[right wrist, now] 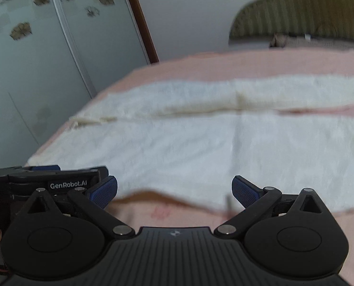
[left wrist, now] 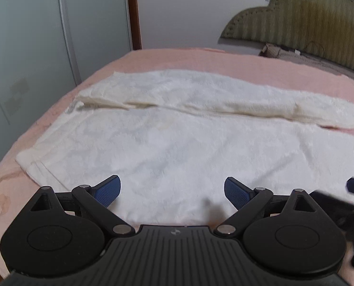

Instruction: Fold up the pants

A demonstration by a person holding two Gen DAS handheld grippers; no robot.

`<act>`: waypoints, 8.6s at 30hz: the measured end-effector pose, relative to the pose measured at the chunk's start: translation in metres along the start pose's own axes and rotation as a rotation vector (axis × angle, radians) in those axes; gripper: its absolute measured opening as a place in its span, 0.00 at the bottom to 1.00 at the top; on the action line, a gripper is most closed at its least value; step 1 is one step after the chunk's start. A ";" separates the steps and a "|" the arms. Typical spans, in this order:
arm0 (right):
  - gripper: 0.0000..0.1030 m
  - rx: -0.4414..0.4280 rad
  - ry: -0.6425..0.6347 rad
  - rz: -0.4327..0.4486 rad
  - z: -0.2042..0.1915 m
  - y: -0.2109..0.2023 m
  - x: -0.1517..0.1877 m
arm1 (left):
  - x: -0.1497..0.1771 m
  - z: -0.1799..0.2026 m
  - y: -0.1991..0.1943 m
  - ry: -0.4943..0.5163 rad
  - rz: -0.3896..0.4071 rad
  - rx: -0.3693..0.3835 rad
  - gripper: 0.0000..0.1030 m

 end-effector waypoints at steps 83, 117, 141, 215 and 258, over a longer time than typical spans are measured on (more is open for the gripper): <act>0.34 -0.110 -1.027 0.054 0.019 0.110 -0.053 | -0.063 -0.160 0.078 -0.524 -0.036 0.291 0.06; 0.08 -0.374 -0.815 -0.135 -0.004 0.059 0.024 | -0.016 -0.208 0.062 -0.537 0.008 0.128 0.04; 0.09 -0.451 -0.471 -0.166 0.016 0.061 0.035 | -0.014 -0.200 0.044 -0.431 -0.016 -0.128 0.27; 0.39 -0.009 0.711 0.251 0.351 0.006 -0.016 | 0.044 0.152 0.073 0.374 -0.014 0.750 0.14; 0.12 0.293 0.264 -0.106 0.314 0.142 -0.086 | 0.055 0.154 0.074 0.382 -0.016 0.851 0.50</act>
Point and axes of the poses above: each gripper's, at about its wrist camera, not at the fingertips, and y roughly the way its jaws point, z to its right, x to its underside, the point moved 2 cm from there along y, roughly the way its jaws point, and after that the axes turned 5 degrees about -y, right-handed, at the moved point
